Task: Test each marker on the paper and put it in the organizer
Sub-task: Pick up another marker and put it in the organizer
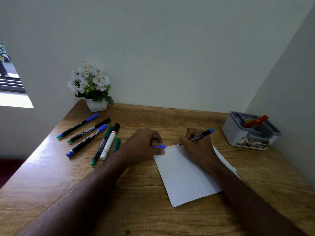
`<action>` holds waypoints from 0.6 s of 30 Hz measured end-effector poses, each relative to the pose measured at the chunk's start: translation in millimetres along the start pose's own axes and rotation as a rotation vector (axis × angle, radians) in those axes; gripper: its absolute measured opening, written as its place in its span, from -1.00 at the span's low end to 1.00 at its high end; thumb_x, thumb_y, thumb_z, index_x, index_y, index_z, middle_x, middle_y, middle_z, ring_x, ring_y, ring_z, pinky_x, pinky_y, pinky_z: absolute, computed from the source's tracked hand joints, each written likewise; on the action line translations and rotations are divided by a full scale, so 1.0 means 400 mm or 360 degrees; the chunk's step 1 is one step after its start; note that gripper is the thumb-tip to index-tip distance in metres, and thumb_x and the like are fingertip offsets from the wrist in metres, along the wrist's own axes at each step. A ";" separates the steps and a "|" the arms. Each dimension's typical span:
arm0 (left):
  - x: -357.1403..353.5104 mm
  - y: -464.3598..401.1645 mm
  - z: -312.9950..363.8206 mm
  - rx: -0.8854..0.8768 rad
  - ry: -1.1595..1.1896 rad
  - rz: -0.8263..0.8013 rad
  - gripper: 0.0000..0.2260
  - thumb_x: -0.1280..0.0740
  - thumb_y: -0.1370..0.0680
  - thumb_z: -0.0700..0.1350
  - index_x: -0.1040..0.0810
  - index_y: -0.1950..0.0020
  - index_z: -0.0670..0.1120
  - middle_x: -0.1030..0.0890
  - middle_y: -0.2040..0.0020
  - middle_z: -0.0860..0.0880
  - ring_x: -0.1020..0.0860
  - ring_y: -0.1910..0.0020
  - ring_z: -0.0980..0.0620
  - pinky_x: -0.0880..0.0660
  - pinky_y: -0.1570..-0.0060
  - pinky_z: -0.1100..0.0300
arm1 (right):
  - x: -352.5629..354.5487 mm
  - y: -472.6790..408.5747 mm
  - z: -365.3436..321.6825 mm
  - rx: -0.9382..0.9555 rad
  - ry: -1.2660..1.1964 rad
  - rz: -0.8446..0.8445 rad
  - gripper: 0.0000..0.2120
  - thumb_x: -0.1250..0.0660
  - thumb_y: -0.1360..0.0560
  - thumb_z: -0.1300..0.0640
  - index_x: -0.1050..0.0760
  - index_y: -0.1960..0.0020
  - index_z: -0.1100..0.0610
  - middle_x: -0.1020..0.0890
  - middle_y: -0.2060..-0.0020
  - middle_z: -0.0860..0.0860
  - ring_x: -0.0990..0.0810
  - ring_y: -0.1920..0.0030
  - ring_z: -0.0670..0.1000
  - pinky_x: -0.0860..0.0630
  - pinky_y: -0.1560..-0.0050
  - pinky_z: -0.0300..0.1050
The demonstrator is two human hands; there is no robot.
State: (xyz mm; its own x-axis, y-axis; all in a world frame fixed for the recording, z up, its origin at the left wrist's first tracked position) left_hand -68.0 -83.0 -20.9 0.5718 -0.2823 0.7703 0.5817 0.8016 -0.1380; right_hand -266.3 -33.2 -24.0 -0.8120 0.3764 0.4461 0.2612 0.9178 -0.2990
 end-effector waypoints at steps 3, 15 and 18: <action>0.000 0.000 0.003 0.0001 -0.0003 -0.0007 -0.68 -0.52 -0.42 0.03 -0.64 -0.12 -0.02 -0.59 0.09 0.06 -0.52 0.14 0.14 -0.41 0.23 0.31 | -0.001 -0.003 0.006 -0.0022 0.0028 -0.0008 -0.69 -0.39 -0.38 0.29 -0.33 0.41 0.10 -0.42 0.49 -0.03 -0.39 0.41 -0.04 -0.37 0.36 -0.05; 0.001 0.000 0.005 0.0009 -0.0009 -0.0011 -0.69 -0.52 -0.42 0.03 -0.64 -0.12 -0.03 -0.59 0.12 0.08 -0.50 0.19 0.15 -0.36 0.27 0.32 | 0.000 -0.002 0.001 -0.0019 0.0009 0.0032 -0.73 -0.37 -0.38 0.31 -0.32 0.40 0.22 -0.40 0.47 0.06 -0.39 0.39 0.02 -0.35 0.34 -0.03; 0.000 -0.001 0.005 0.0015 0.0005 -0.0013 -0.69 -0.52 -0.42 0.02 -0.64 -0.11 -0.02 -0.59 0.14 0.08 -0.50 0.20 0.15 -0.36 0.27 0.32 | 0.009 -0.002 0.002 -0.0036 -0.0049 0.0149 -0.70 -0.38 -0.38 0.33 -0.32 0.41 0.16 -0.40 0.48 0.07 -0.46 0.36 0.07 -0.38 0.33 -0.09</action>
State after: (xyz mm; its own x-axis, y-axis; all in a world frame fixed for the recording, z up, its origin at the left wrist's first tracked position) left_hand -69.2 -82.2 -19.6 0.5688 -0.2904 0.7695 0.5807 0.8043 -0.1257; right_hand -269.9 -32.8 -22.6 -0.7991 0.4569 0.3907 0.3482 0.8816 -0.3188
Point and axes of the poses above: each hand's wrist, its own y-axis away from the middle knuckle, its own x-axis out of the back of the hand, z = x × y, the point moved 3 cm from there along -y, towards the middle knuckle
